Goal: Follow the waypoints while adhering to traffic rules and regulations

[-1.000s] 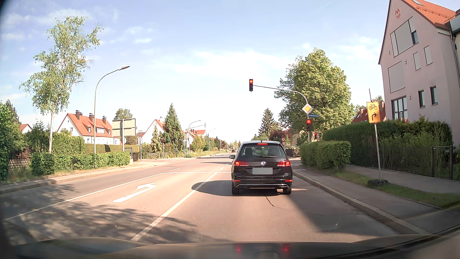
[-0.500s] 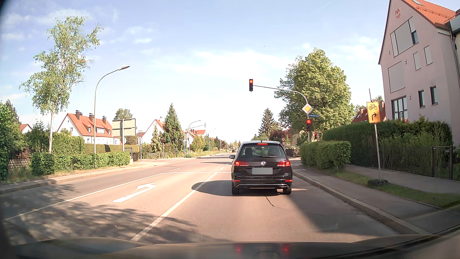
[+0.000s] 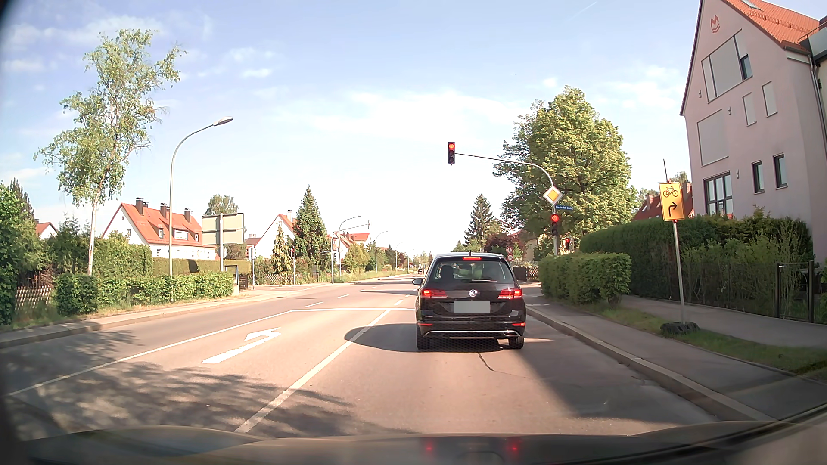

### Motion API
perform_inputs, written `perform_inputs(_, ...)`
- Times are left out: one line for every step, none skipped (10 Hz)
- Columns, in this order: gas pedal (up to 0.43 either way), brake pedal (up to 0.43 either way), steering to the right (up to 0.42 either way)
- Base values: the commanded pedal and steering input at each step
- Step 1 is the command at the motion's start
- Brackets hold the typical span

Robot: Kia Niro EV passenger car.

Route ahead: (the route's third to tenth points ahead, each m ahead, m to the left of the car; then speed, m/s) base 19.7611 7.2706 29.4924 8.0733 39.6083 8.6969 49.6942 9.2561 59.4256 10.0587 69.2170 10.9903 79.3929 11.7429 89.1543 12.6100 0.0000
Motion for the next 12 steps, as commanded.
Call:
perform_inputs(0.000, 0.220, -0.004)
perform_inputs(0.000, 0.220, -0.004)
perform_inputs(0.000, 0.220, -0.004)
perform_inputs(0.000, 0.220, -0.004)
perform_inputs(0.000, 0.220, -0.005)
perform_inputs(0.000, 0.220, -0.005)
perform_inputs(0.000, 0.220, -0.005)
perform_inputs(0.000, 0.220, -0.005)
perform_inputs(0.000, 0.220, -0.005)
perform_inputs(0.000, 0.220, -0.005)
perform_inputs(0.000, 0.220, -0.005)
perform_inputs(0.000, 0.220, -0.005)
